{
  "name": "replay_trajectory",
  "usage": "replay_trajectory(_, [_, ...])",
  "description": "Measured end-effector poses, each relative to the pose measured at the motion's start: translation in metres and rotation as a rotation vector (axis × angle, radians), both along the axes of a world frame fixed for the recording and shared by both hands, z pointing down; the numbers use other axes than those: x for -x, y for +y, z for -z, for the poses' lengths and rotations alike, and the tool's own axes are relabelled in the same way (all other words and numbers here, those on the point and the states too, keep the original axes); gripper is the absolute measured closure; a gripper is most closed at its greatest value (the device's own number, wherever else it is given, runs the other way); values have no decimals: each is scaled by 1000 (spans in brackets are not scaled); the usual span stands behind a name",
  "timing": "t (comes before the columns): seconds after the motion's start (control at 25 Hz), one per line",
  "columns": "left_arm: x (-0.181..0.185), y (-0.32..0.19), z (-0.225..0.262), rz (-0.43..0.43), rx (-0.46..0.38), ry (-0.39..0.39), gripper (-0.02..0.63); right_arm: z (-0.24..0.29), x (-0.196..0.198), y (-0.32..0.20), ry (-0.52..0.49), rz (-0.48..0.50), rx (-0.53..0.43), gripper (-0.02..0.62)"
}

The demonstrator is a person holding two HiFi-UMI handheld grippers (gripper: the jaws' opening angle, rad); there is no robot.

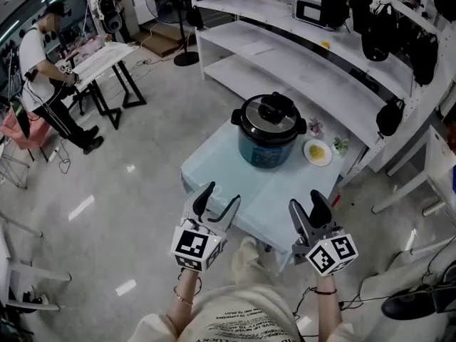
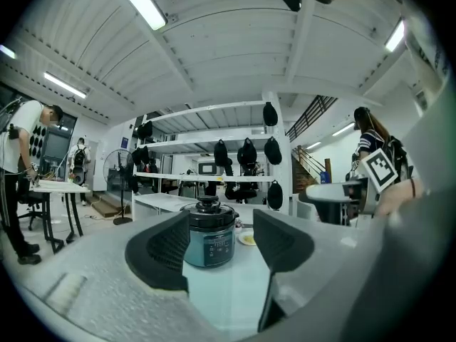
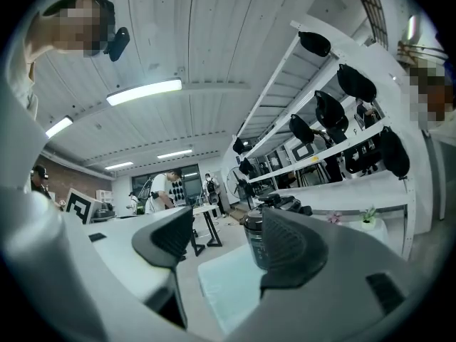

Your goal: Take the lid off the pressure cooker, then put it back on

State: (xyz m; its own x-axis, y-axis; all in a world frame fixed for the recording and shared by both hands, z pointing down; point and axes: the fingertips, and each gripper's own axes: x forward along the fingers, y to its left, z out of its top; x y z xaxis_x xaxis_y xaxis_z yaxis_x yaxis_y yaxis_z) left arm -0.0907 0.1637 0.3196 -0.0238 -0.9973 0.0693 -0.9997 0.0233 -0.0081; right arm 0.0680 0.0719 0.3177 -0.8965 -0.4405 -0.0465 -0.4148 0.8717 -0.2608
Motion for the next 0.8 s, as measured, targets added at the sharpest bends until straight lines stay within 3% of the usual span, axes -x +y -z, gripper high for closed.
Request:
replay_trajectory(0.52, [68, -104, 4, -2, 36, -6, 342, 7, 70, -112, 33, -3, 0, 308])
replay_trajectory(0.8, [86, -160, 2, -31, 44, 5, 342, 8, 99, -159, 62, 25, -18, 308])
